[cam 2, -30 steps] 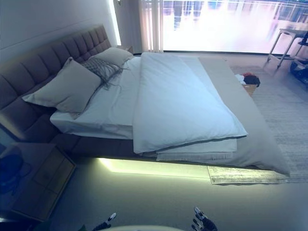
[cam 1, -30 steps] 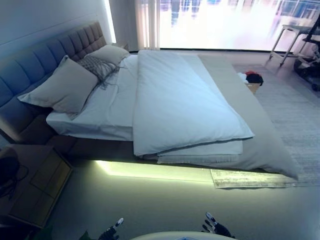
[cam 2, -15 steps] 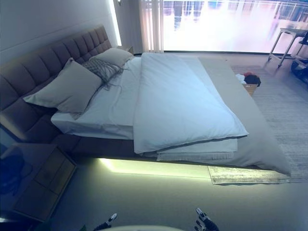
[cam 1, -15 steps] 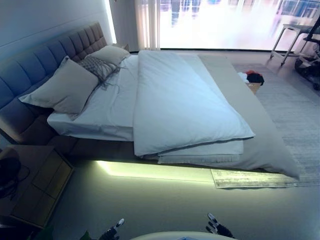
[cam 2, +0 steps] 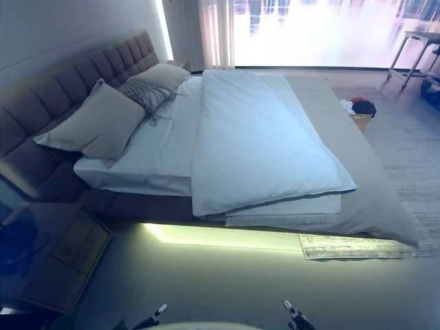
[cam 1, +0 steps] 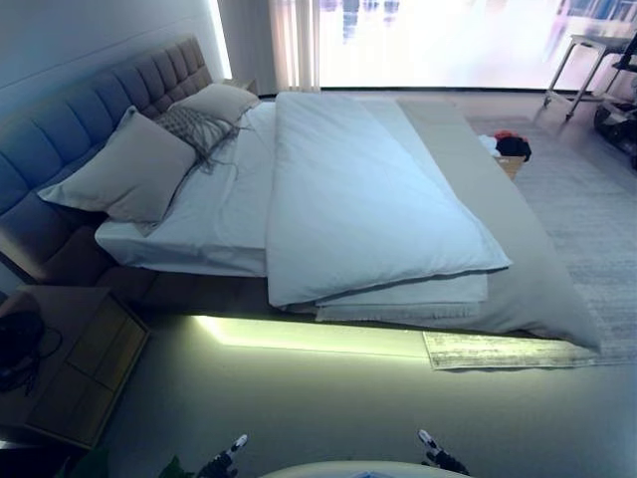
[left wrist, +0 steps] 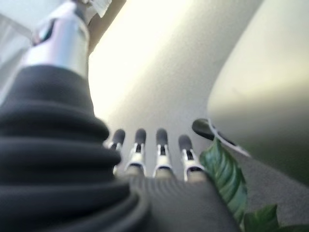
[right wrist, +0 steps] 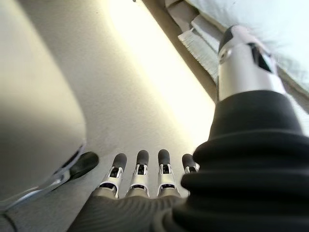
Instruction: Make the bed neatly
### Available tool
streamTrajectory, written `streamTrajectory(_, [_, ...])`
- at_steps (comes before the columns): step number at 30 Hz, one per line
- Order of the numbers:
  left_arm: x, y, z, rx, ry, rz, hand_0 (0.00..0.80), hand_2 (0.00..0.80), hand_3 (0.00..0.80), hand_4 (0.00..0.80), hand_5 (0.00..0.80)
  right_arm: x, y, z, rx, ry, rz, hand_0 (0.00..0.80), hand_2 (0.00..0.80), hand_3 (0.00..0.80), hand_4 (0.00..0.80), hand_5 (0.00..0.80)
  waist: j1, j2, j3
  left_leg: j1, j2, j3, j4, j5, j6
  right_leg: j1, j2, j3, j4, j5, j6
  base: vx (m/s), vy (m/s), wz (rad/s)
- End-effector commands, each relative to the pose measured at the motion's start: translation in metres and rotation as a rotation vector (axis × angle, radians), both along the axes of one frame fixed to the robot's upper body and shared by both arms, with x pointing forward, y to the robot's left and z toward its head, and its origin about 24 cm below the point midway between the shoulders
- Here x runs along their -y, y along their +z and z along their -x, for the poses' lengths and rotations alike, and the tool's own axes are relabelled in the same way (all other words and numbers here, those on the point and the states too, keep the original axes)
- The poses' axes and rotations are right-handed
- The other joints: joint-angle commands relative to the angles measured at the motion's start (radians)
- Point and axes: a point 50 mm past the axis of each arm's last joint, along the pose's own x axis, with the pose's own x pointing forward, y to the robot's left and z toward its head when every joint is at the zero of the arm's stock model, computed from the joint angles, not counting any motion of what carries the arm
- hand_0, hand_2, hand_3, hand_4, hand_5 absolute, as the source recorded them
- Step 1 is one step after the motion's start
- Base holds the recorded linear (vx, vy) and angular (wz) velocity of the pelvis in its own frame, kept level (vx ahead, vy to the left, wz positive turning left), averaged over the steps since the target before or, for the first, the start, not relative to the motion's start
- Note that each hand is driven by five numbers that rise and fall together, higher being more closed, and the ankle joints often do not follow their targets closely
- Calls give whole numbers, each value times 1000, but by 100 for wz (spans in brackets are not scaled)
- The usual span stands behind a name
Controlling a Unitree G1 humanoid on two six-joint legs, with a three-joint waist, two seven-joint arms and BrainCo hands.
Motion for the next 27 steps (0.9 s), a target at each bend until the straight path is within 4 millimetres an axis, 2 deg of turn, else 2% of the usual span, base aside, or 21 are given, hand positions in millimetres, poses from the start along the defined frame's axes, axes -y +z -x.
streamTrajectory(1, [10, 2, -29, 30, 1, -9, 0, 0, 0, 0, 0, -11, 5, -42, 78, 39, -26, 0, 0, 0, 0, 0, 26, -13, 57, 12, 10, -46, 30, -70, 10, -67, -14, -5, 7, 52, 33, -82, -125, -1])
streamTrajectory(4, [8, 3, -32, 48, 56, -27, 0, 0, 0, 0, 0, -10, 6, -47, 70, 72, -24, 0, 0, 0, 0, 0, 24, -26, 79, -46, 26, -45, 201, -82, -2, -77, -21, -9, 61, 29, 5, -55, -123, -1])
streamTrajectory(6, [9, 3, -34, 66, 101, -22, 0, 0, 0, 0, 0, -5, 6, -45, 26, 112, 13, 0, 0, 0, 0, 0, 34, -33, 116, -222, 48, -77, 466, 43, -34, -77, -18, -5, 108, 5, -37, -78, -114, -3])
streamTrajectory(7, [10, 3, -34, 70, 118, -14, 0, 0, 0, 0, 0, 0, 6, -43, -4, 140, 39, 0, 0, 0, 0, 0, 41, -25, 136, -310, 42, -117, 572, 105, -49, -75, -12, 1, 133, -7, -54, -40, -46, -8])
streamTrajectory(8, [10, 3, -33, 70, 126, -7, 0, 0, 0, 0, 0, 4, 6, -41, -30, 166, 66, 0, 0, 0, 0, 0, 46, -15, 151, -355, 28, -146, 609, 123, -52, -72, -9, 10, 159, -21, -60, 31, 23, -18])
streamTrajectory(10, [10, 2, -28, 52, 138, -4, 0, 0, 0, 0, 0, 10, 5, -37, -71, 195, 101, 0, 0, 0, 0, 0, 56, 7, 171, -359, 6, -156, 539, 139, -49, -46, 0, 36, 181, -48, -59, 179, 101, -25])
streamTrajectory(11, [9, 1, -24, 41, 145, -10, 0, 0, 0, 0, 0, 12, 5, -34, -84, 186, 109, 0, 0, 0, 0, 0, 62, 20, 172, -344, 5, -150, 457, 153, -50, -27, 10, 47, 180, -60, -53, 269, 124, -13])
streamTrajectory(12, [8, 1, -21, 36, 149, -12, 0, 0, 0, 0, 0, 13, 5, -34, -87, 182, 110, 0, 0, 0, 0, 0, 66, 26, 173, -333, 8, -145, 402, 162, -51, -13, 16, 54, 178, -66, -49, 342, 144, -9])
streamTrajectory(14, [5, 0, -13, 26, 172, -21, 0, 0, 0, 0, 0, 16, 5, -32, -98, 185, 104, 0, 0, 0, 0, 0, 81, 41, 161, -313, 33, -143, 185, 181, -50, 50, 35, 88, 155, -95, -34, 406, 149, -14])
streamTrajectory(16, [2, 0, -9, 26, 209, -27, 0, 0, 0, 0, 0, 17, 5, -28, -106, 170, 99, 0, 0, 0, 0, 0, 99, 39, 146, -293, 39, -151, 34, 179, -51, 125, 38, 122, 125, -130, -19, 425, 131, -6])
streamTrajectory(17, [2, 0, -7, 26, 217, -32, 0, 0, 0, 0, 0, 18, 4, -24, -109, 150, 92, 0, 0, 0, 0, 0, 106, 37, 135, -299, 46, -145, 2, 174, -54, 161, 37, 134, 112, -159, -13, 424, 140, -7])
streamTrajectory(19, [2, 0, -5, 23, 211, -40, 0, 0, 0, 0, 0, 18, 3, -17, -124, 131, 91, 0, 0, 0, 0, 0, 109, 38, 114, -319, 71, -100, -1, 163, -60, 210, 32, 139, 97, -204, -4, 413, 194, -28])
streamTrajectory(22, [-1, 0, -4, 17, 205, -58, 0, 0, 0, 0, 0, 16, 2, -11, -158, 119, 104, 0, 0, 0, 0, 0, 113, 35, 83, -308, 81, -69, -1, 156, -59, 244, 4, 136, 89, -233, 15, 408, 237, -27])
streamTrajectory(25, [-9, 1, -3, 23, 217, -63, 0, 0, 0, 0, 0, 11, 0, -7, -173, 195, 67, 0, 0, 0, 0, 0, 132, 22, 62, -291, 74, -79, 50, 142, -48, 253, -52, 105, 92, -220, 42, 460, 232, -29])
streamTrajectory(27, [-14, 2, -2, -2, 191, -76, 0, 0, 0, 0, 0, 2, 0, -14, -128, 207, 45, 0, 0, 0, 0, 0, 150, 9, 52, -315, 68, -105, 123, 121, -44, 249, -87, 77, 100, -202, 61, 379, 181, -39])
